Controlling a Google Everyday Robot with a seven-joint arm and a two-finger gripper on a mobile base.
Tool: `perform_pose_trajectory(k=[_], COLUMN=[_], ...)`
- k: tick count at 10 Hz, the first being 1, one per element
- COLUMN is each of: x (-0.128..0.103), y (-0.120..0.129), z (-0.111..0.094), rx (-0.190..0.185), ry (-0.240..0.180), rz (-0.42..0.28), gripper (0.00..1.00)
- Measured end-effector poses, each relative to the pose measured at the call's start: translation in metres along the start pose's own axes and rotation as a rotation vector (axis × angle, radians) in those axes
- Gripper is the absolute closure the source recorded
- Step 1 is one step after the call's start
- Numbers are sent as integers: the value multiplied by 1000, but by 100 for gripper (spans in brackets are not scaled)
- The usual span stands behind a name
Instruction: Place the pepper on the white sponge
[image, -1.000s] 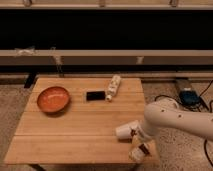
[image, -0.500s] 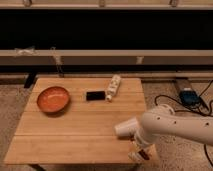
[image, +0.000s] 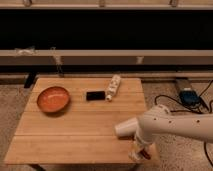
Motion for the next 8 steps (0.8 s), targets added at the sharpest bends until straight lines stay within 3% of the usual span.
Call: perform_pose_trajectory(k=[2, 8], x=[1, 2], y=[-7, 0], z=[2, -6], rx=[12, -34], ry=[4, -8], rz=[13, -7], gripper=[90, 28])
